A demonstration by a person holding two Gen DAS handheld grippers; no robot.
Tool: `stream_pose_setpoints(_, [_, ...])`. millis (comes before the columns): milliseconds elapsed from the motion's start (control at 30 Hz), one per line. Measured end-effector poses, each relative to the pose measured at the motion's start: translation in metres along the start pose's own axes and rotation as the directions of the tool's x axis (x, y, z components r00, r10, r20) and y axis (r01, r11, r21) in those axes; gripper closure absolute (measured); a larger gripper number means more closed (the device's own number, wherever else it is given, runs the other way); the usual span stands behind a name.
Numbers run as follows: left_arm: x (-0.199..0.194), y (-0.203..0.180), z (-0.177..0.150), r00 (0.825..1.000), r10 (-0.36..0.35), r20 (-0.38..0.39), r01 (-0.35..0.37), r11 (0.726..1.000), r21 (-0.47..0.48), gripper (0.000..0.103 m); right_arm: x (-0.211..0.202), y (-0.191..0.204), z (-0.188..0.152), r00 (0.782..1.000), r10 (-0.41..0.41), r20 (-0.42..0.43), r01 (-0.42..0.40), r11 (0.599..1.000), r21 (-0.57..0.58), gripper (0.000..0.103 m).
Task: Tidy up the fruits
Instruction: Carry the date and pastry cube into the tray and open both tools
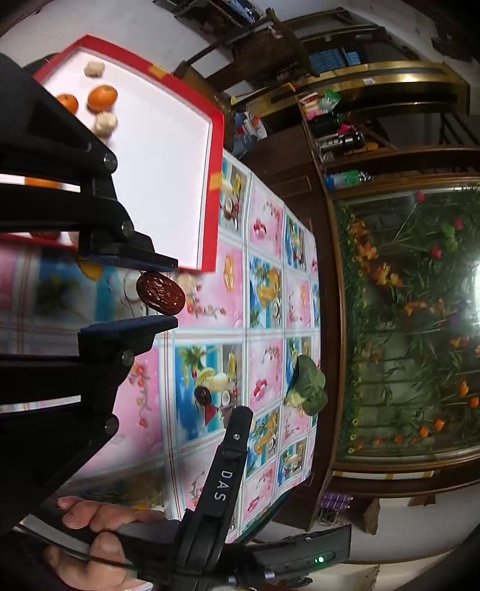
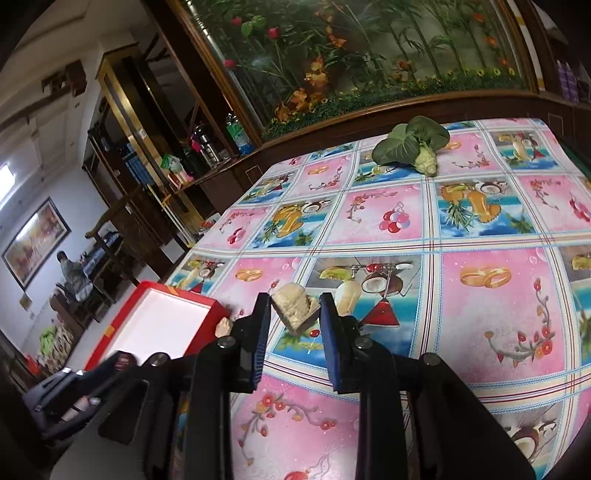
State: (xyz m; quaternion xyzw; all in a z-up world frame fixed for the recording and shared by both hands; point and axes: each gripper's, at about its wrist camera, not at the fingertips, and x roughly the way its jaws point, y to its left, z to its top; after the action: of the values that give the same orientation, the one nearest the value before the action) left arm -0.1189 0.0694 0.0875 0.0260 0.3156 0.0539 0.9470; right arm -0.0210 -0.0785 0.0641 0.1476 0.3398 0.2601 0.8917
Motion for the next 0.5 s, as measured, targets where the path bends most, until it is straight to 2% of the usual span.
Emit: stream_pose_setpoints(500, [-0.017,0.05,-0.019,0.998,0.069,0.011,-0.068,0.994,-0.082,0.08,0.007,-0.003,-0.011,0.996,-0.092,0.008,0.092,0.995,-0.038,0.074])
